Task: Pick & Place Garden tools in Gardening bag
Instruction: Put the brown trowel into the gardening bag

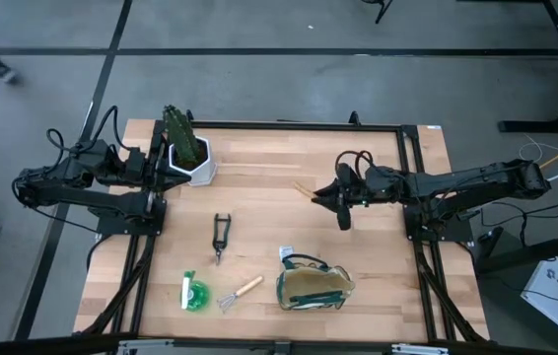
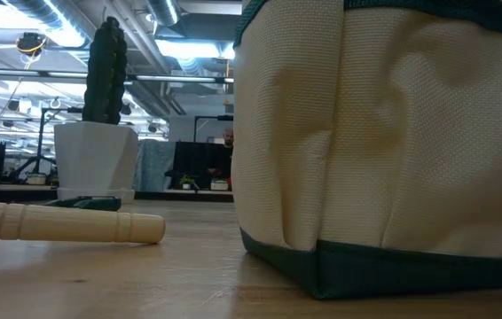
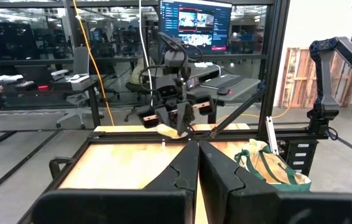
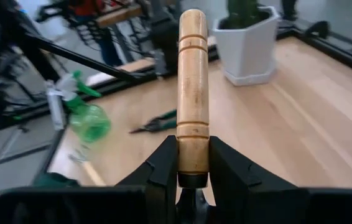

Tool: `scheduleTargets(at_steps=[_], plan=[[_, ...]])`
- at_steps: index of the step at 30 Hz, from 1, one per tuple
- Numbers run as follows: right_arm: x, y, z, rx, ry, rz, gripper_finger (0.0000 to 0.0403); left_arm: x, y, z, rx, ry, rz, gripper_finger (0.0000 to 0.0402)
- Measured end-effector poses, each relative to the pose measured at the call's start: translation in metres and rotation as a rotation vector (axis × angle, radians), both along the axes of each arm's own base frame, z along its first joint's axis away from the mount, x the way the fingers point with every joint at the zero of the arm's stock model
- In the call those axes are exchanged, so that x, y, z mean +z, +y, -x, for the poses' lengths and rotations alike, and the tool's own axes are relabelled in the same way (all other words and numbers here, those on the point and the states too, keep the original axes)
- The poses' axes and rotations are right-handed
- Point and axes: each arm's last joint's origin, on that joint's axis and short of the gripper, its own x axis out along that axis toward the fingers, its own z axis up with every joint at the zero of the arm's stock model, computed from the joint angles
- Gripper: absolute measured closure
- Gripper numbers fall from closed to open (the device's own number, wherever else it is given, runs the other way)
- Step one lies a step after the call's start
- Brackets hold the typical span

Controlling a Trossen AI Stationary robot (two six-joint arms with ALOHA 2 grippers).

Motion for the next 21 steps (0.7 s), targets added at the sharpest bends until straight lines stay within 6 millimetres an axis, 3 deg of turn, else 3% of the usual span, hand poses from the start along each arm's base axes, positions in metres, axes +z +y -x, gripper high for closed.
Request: scheduleTargets(at_steps=[6, 21], plan=[[0.006, 0.004, -0.002, 0.052, -0.066, -0.015, 0.0327, 0.0, 0.0, 0.0, 0.0, 0.0, 0.0, 0.0396], [0.018, 0.035, -0.008, 0.185, -0.246, -0.079, 0.0327, 0.0, 0.0, 0.0, 0.0, 0.0, 0.0, 0.0396]])
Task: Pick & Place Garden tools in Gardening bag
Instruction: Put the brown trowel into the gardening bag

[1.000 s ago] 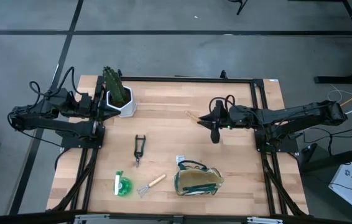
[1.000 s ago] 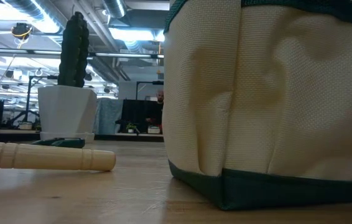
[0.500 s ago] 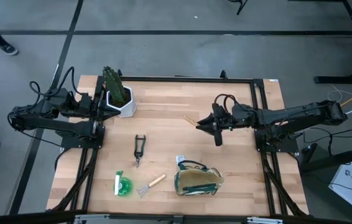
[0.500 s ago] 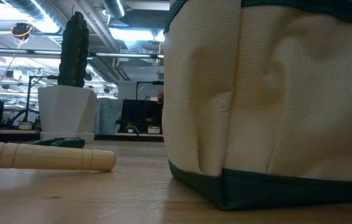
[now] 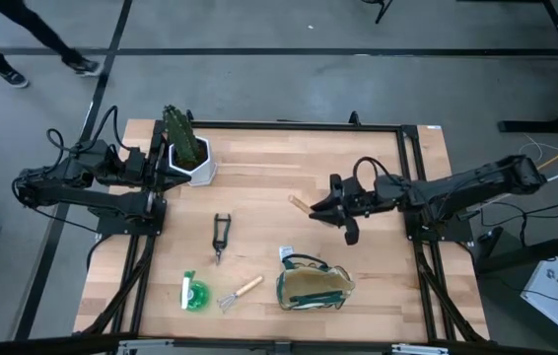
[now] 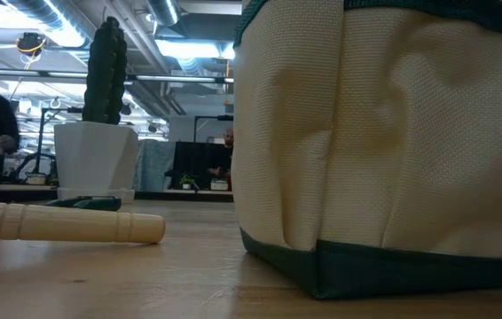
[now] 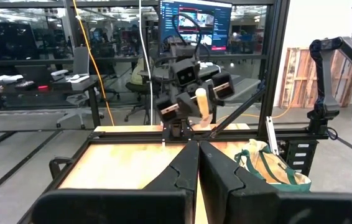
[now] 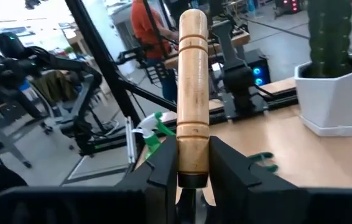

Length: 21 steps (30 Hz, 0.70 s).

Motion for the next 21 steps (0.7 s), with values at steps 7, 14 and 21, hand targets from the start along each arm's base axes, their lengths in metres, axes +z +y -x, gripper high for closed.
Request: scheduleTargets(at_steps=[7, 14, 21], plan=[[0.001, 0.025, -0.003, 0.102, -0.084, -0.018, 0.0327, 0.0, 0.0, 0.0, 0.0, 0.0, 0.0, 0.0396], [0.006, 0.06, -0.001, 0.204, -0.159, -0.046, 0.0327, 0.0, 0.0, 0.0, -0.001, 0.0, 0.0, 0.0395], [0.005, 0.097, -0.017, 0.237, -0.139, 0.013, 0.0327, 0.0, 0.0, 0.0, -0.001, 0.0, 0.0, 0.0395]])
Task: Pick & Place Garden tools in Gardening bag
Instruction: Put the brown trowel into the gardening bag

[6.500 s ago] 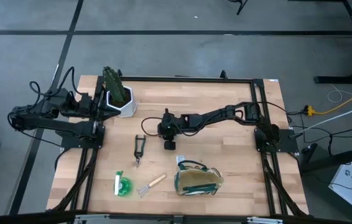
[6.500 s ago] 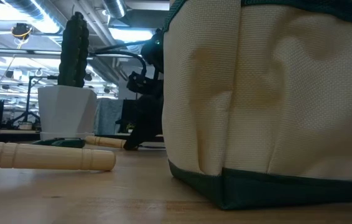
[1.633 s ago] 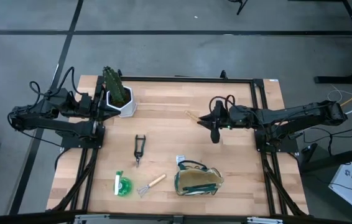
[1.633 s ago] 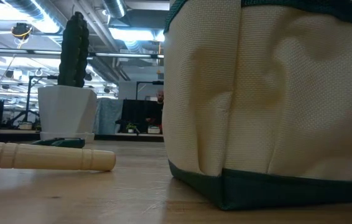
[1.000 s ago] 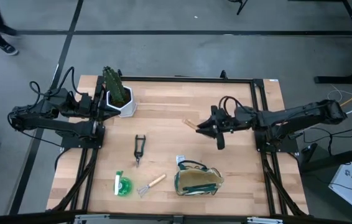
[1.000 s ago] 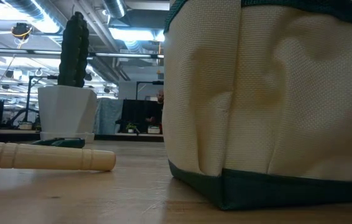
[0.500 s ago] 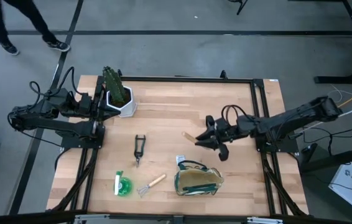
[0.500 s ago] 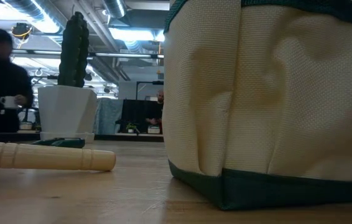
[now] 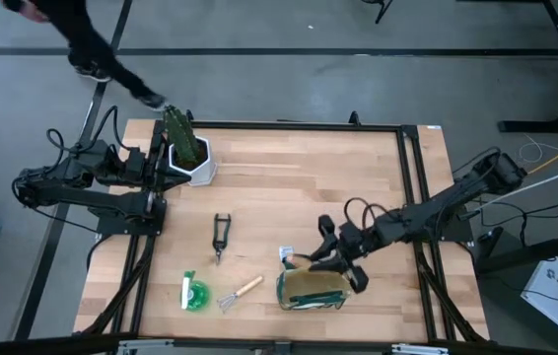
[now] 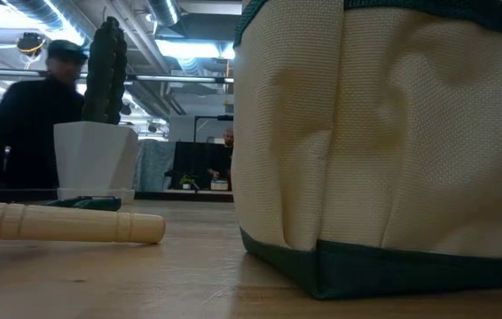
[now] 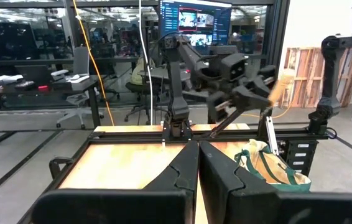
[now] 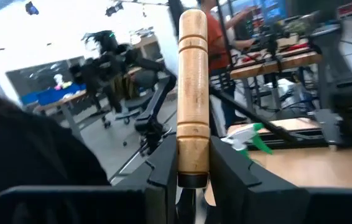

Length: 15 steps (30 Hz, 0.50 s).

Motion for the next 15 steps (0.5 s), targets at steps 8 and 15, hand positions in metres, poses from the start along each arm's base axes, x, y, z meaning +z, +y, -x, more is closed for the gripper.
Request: scheduleTargets(at_steps=[8, 15], plan=[[-0.006, 0.034, -0.011, 0.069, -0.01, 0.189, 0.0327, 0.0, 0.0, 0.0, 0.0, 0.0, 0.0, 0.0396], [-0.013, 0.038, -0.012, -0.036, 0.026, 0.253, 0.0327, 0.0, 0.0, 0.0, 0.0, 0.0, 0.0, 0.0395]])
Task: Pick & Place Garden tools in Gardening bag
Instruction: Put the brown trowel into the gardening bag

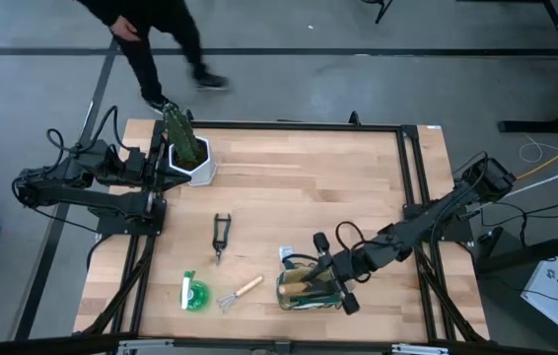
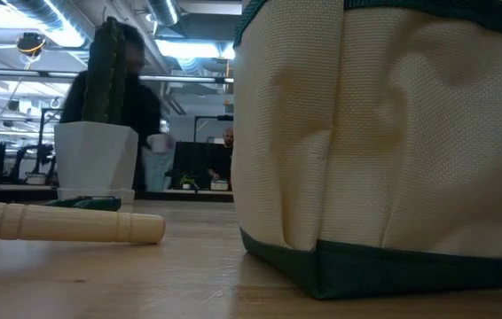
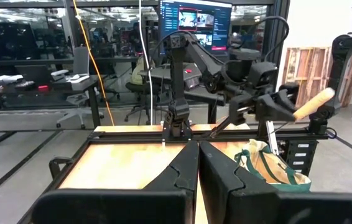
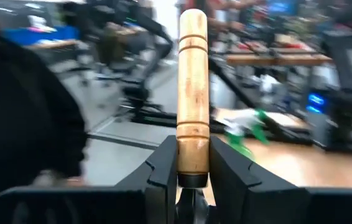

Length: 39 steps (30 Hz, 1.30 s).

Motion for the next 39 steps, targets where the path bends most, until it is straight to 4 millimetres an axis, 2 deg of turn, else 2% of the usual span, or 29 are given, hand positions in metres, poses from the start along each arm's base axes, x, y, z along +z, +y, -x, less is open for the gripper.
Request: scheduleTargets(at_steps=[11, 28, 39], plan=[[-0.011, -0.004, -0.002, -0.089, 0.094, 0.026, 0.0327, 0.0, 0.0, 0.0, 0.0, 0.0, 0.0, 0.0395], [-0.035, 0.001, 0.005, -0.012, 0.352, 0.009, 0.0327, 0.0, 0.0, 0.0, 0.0, 0.0, 0.0, 0.0395], [-0.037, 0.007, 0.011, 0.003, 0.4, -0.03, 0.0326, 0.0, 0.0, 0.0, 0.0, 0.0, 0.0, 0.0395]])
